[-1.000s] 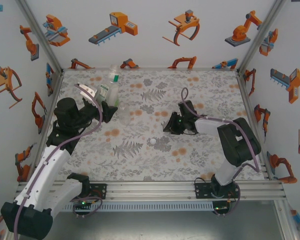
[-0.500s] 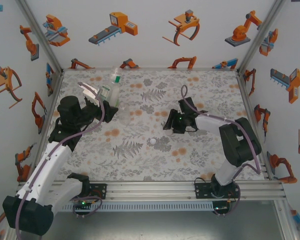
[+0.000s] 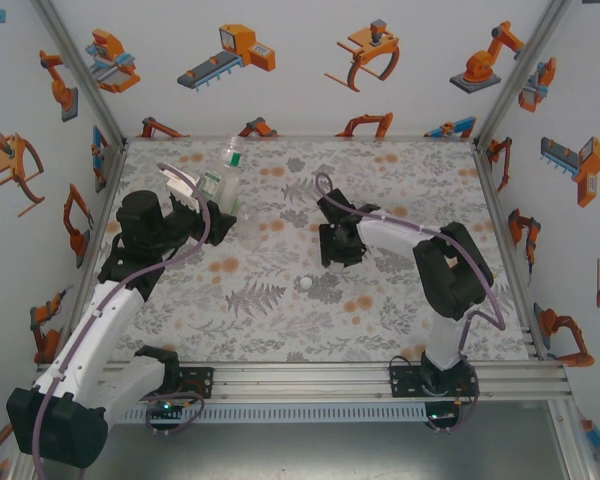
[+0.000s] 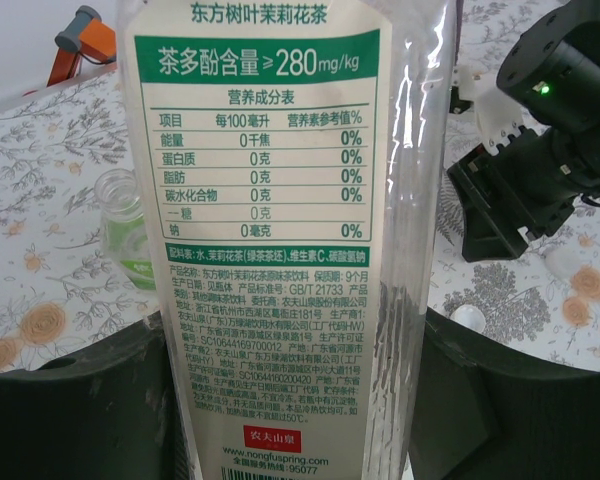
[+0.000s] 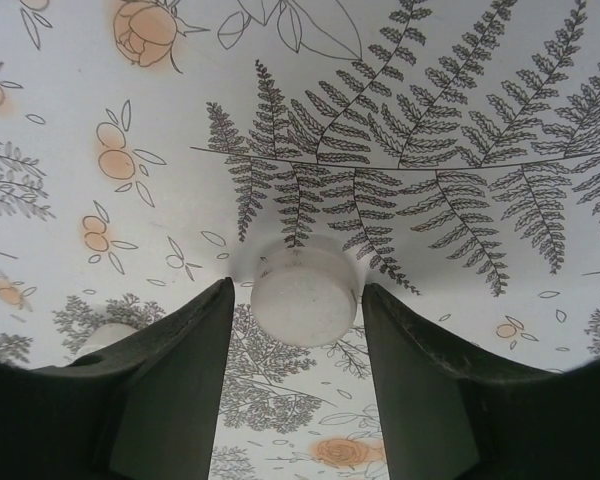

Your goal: Screw on the bottle caps

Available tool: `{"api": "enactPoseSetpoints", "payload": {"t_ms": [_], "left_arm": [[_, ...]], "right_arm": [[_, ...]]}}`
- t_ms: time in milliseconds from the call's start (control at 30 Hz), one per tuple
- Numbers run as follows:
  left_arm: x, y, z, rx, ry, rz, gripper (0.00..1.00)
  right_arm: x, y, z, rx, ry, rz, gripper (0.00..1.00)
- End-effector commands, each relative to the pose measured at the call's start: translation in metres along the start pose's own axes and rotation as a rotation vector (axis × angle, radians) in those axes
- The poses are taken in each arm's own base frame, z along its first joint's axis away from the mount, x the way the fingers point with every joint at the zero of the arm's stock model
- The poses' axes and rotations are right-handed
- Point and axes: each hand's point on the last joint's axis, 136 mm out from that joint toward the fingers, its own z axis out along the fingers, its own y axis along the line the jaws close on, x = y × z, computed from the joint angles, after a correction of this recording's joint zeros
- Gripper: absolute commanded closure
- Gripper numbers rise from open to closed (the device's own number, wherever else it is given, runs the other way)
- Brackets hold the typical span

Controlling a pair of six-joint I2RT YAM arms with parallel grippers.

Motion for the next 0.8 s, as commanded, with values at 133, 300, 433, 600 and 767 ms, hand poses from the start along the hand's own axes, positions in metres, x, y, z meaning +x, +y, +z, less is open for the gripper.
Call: {"api": "enactPoseSetpoints", "payload": {"t_ms": [133, 300, 433, 600, 767], "left_arm": [[-0.02, -0.001, -0.006, 0.004, -0.042, 0.024, 1.0], [-0.02, -0.001, -0.006, 0.003, -0.041, 0.025, 1.0], [-0.02, -0.001, -0.006, 0.001, -0.041, 0.026, 1.0], [-0.019, -0.001, -0.006, 0.003, -0.039, 0.025, 1.0], [-0.02, -0.001, -0.007, -0.001, -0.044, 0.029, 1.0]], "right_arm": [[0.021, -0.014, 0.013, 0.108, 0.09, -0.067, 0.51], [0.025, -0.01, 0.011, 0.101, 0.118, -0.073, 0.51], [0.027, -0.009, 0.012, 0.108, 0.131, -0.082, 0.51], [0.028, -0.007, 0.014, 0.107, 0.135, -0.087, 0.53], [0.026, -0.005, 0.012, 0.106, 0.126, -0.089, 0.57]]}}
